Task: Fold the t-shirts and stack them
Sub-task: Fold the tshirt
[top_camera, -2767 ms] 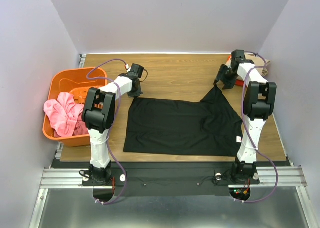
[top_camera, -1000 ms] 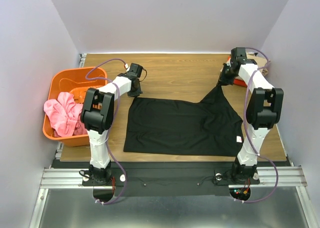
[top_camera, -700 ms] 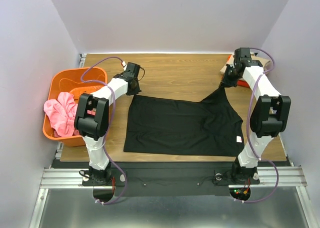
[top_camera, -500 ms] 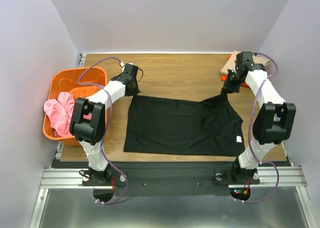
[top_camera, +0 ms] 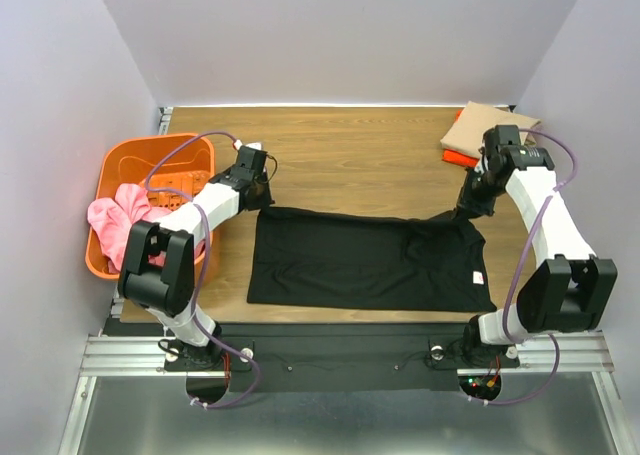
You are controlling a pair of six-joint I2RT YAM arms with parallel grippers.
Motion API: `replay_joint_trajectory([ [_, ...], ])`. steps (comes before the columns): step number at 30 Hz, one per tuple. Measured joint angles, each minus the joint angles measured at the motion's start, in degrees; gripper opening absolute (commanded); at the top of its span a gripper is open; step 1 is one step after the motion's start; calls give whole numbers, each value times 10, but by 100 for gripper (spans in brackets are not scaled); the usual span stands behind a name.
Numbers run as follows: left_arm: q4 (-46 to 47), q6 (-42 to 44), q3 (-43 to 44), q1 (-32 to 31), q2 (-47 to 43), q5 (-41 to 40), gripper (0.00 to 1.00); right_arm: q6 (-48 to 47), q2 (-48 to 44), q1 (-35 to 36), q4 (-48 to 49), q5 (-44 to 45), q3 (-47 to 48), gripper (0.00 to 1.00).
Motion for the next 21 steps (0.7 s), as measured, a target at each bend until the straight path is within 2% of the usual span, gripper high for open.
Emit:
replay_joint_trajectory([
  [9, 7, 21, -57, 0, -67, 10, 0, 0, -56, 0, -68, 0, -53, 0],
  [19, 0, 27, -103, 0, -124, 23, 0, 0, -86, 0, -97, 9, -91, 0],
  [21, -6, 26, -110, 0, -130, 28, 15, 0, -100, 0, -101, 10, -102, 0],
])
